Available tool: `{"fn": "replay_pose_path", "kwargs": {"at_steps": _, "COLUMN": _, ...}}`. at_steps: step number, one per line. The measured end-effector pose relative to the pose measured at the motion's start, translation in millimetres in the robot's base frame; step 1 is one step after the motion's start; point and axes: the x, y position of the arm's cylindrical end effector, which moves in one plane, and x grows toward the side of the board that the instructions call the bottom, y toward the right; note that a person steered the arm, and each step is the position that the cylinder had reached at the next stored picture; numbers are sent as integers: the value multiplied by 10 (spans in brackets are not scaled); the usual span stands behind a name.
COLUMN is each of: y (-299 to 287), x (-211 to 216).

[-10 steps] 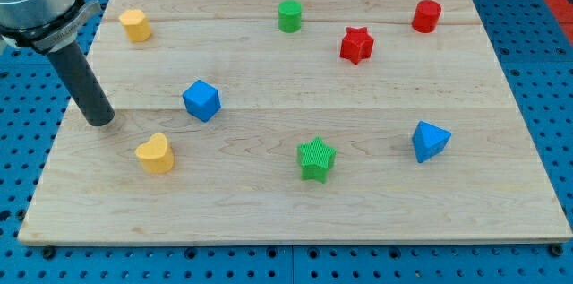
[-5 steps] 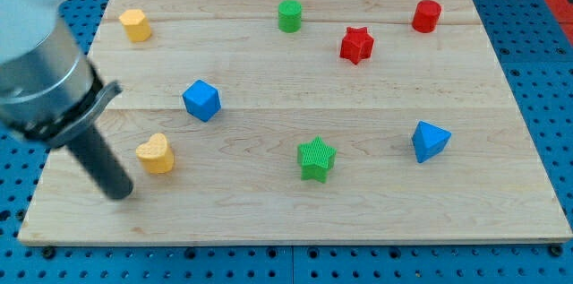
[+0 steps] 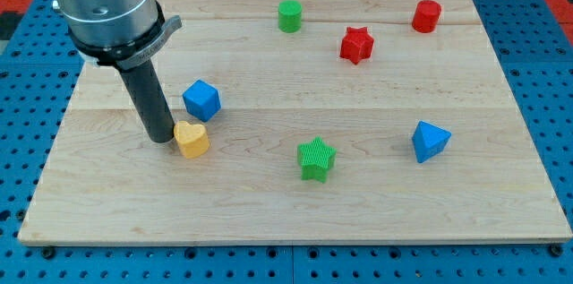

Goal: Move the yellow heart into the blue cube towards the center

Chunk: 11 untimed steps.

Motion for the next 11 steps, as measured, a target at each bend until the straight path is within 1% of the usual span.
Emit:
{"fn": "replay_pose_path", "kwargs": {"at_steps": 1, "y": -2, "x": 0}}
{"fn": "replay_pose_path", "kwargs": {"at_steps": 2, "y": 48, "x": 382}}
{"fn": "replay_pose_path", "kwargs": {"at_steps": 3, "y": 164, "x": 648}}
{"fn": "replay_pose_path", "kwargs": {"at_steps": 4, "y": 188, "x": 611}}
{"fn": "replay_pose_path", "kwargs": {"at_steps": 5, "y": 435, "x": 184}}
{"fn": "replay_pose_path", "kwargs": {"at_steps": 6, "y": 539, "x": -46}}
{"fn": "replay_pose_path", "kwargs": {"at_steps": 7, "y": 381, "x": 20}}
{"fn": "replay_pose_path", "kwargs": {"at_steps": 8, "y": 106, "x": 224}}
{"fn": "replay_pose_path", "kwargs": {"at_steps": 9, "y": 106, "x": 226}}
{"fn": "replay_pose_path", "kwargs": {"at_steps": 10, "y": 282, "x": -133}}
{"fn": "replay_pose_path", "kwargs": {"at_steps": 11, "y": 403, "x": -331}}
